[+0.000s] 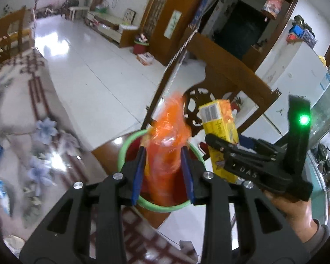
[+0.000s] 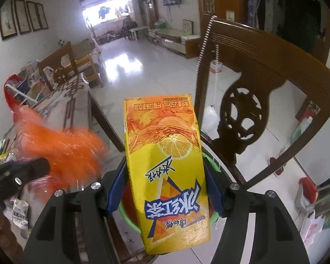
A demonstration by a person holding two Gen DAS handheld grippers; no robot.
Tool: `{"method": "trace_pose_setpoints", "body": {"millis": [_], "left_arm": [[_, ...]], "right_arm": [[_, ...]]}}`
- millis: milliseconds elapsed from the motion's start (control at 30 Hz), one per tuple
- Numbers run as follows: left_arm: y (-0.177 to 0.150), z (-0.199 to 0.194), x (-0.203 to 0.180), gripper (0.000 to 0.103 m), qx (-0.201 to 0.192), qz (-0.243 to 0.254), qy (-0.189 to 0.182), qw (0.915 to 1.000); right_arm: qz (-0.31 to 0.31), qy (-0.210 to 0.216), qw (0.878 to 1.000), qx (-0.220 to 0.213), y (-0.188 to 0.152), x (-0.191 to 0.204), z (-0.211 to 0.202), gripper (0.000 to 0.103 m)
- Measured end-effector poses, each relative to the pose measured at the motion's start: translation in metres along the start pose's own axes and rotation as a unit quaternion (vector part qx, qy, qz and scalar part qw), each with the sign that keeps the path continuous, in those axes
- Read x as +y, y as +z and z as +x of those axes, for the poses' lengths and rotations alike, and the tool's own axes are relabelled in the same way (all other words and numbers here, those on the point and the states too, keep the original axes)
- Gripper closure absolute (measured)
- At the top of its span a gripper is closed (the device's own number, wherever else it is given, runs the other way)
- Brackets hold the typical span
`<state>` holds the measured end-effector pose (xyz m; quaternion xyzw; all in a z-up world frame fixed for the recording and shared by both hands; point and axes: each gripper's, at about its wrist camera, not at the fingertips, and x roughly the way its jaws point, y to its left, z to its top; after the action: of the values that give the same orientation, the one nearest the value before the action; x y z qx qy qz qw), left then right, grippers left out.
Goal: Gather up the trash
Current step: 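Carry both items to the red bucket and release them inside, then move both tools back over the table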
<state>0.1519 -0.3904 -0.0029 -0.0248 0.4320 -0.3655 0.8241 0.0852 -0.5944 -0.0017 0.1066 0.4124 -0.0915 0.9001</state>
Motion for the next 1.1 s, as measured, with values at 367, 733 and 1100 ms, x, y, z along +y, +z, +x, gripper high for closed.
{"method": "trace_pose_setpoints", "body": {"millis": [367, 733, 1100], "left_arm": [[0.003, 0.018, -0.005, 0.069, 0.006, -0.008, 0.0, 1.0], [0.0, -0.027, 0.026, 0.007, -0.039, -0.017, 0.07, 0.9966], [-0.028, -0.093, 0.062, 0.006, -0.067, -0.039, 0.123, 0.9895]], "right_arm": [[-0.002, 0.004, 1.0, 0.018, 0.005, -0.004, 0.02, 0.04], [-0.022, -0.023, 1.0, -0.002, 0.008, 0.012, 0.018, 0.007], [-0.057, -0.017, 0.998, -0.014, -0.006, 0.064, 0.0, 0.007]]}}
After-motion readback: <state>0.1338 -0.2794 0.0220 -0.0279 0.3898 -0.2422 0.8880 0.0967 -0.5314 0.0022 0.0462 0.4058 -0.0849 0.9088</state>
